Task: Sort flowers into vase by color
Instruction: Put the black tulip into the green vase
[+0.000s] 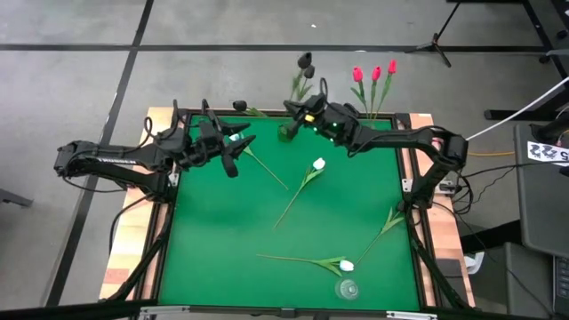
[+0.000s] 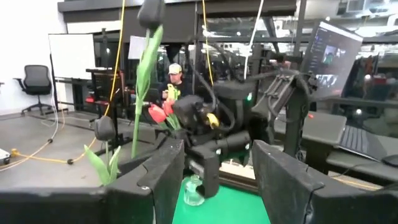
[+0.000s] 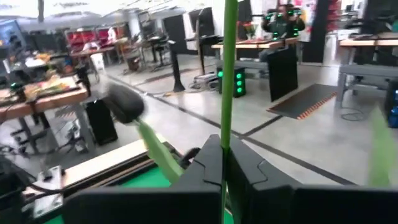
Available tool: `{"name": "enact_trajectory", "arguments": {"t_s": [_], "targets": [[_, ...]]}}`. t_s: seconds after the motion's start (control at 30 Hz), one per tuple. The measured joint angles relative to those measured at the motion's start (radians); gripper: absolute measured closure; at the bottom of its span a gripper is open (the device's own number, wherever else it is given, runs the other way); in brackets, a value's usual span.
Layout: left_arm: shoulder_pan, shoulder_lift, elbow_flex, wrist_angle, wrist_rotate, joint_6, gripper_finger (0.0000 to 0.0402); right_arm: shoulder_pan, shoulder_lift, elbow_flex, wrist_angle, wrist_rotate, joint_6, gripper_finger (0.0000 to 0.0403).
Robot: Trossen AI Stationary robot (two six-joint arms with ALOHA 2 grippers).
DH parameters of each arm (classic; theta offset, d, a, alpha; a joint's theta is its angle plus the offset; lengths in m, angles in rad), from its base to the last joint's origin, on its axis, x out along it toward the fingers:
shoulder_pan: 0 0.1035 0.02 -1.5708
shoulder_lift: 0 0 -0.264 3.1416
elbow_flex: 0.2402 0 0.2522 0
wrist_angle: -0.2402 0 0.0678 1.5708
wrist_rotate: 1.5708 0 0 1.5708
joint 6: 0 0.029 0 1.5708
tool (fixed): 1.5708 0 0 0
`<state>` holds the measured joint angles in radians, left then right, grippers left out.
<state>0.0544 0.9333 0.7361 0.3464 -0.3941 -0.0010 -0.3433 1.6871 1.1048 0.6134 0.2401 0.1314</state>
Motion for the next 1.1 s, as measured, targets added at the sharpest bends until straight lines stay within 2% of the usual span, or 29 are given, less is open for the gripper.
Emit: {"name": "enact_trajectory", "arguments": {"t_s": [0.07,0.2,0.33,0.57,1.1], "targets": [[0.000,0.000,0.000,-0.009,0.000,0.000,0.0215,-0.023,0.000,-0.046,0.067,-0.019,0.016,0.0402],[0.001,0.001,-0.007,-0.044,-0.001,0.000,0.0215,-0.056,0.009,-0.075,0.055,-0.041,-0.005,0.0402],[0.001,0.001,-0.009,-0.074,-0.001,0.000,0.0215,-0.063,0.060,-0.080,0.086,-0.052,-0.056,0.0402],[0.001,0.003,-0.009,-0.080,-0.003,0.001,0.0215,-0.066,0.177,-0.074,0.224,-0.039,-0.048,0.0402],[0.001,0.003,-0.009,-0.090,-0.003,0.027,0.0215,-0.110,0.195,-0.074,0.190,-0.023,-0.095,0.0403]]}}
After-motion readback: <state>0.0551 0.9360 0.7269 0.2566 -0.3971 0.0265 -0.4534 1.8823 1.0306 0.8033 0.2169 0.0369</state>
